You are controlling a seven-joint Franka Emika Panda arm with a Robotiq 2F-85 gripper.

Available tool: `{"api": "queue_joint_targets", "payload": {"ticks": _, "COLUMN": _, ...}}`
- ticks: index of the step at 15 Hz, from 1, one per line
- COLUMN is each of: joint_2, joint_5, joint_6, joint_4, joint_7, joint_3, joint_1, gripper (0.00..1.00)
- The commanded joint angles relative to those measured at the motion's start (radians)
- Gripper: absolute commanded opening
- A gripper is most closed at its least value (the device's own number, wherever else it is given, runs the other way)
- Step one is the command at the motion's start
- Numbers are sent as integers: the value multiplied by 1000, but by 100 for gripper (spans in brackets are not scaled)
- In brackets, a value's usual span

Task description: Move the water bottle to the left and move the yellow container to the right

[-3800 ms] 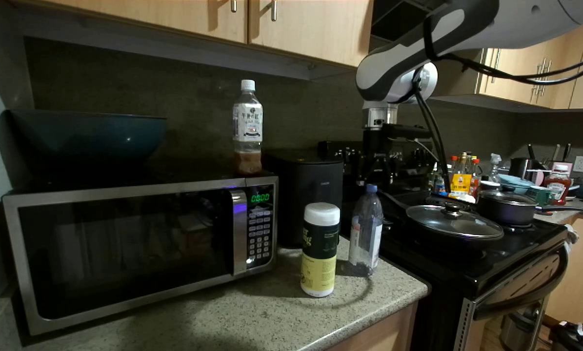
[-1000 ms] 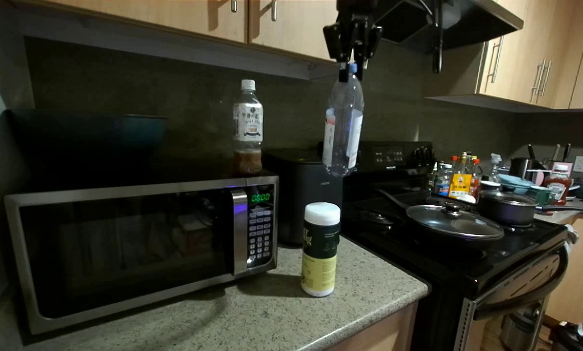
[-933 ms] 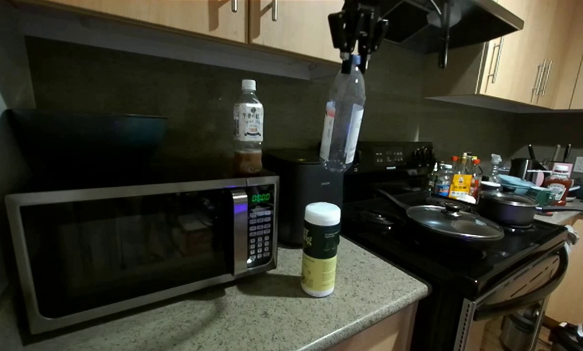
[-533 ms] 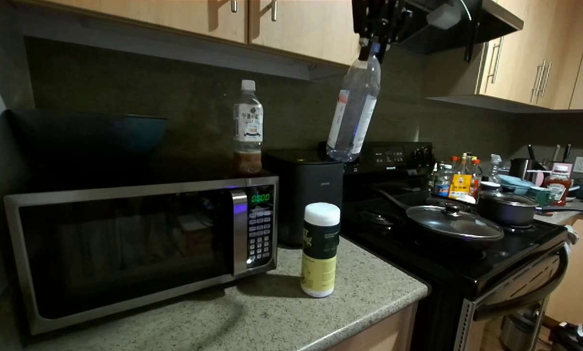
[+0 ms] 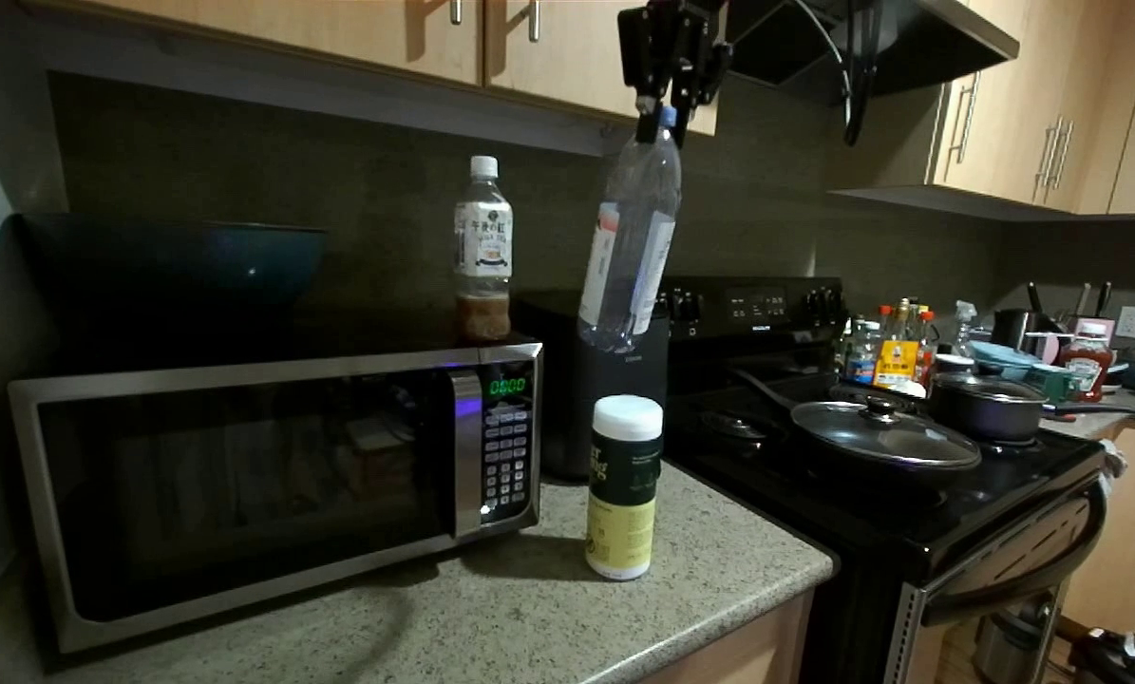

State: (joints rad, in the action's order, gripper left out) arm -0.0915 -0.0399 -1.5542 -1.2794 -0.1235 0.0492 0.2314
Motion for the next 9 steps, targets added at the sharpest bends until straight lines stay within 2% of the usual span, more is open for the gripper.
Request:
{"api": "queue_joint_targets", "payload": {"ticks": 1, "joint_2": -87, "joint_5": -8, "joint_6": 83, "joint_4": 102, "joint_7": 48, "joint_3": 39, "joint_1": 43, "gripper": 12}}
{"api": "queue_joint_targets", "payload": {"ticks": 3, "joint_2": -137, "joint_5": -29, "joint_6": 134, "joint_4": 160, "joint_7": 51, "joint_3": 87, "joint_1": 47, "gripper": 12}}
{"api": "queue_joint_targets", "payload": {"ticks": 5, "joint_2": -185, "joint_5": -42, "joint_6": 177, "joint_4": 210, "joint_7": 61, "joint_3": 106, "joint_1": 61, "gripper": 12}}
{"api": "queue_joint_targets", "payload": {"ticks": 9, "joint_2": -263, "joint_5": -94, "joint_6": 165, "joint_4": 246, "joint_7": 100, "joint_3": 94, "joint_1": 92, "gripper": 12}}
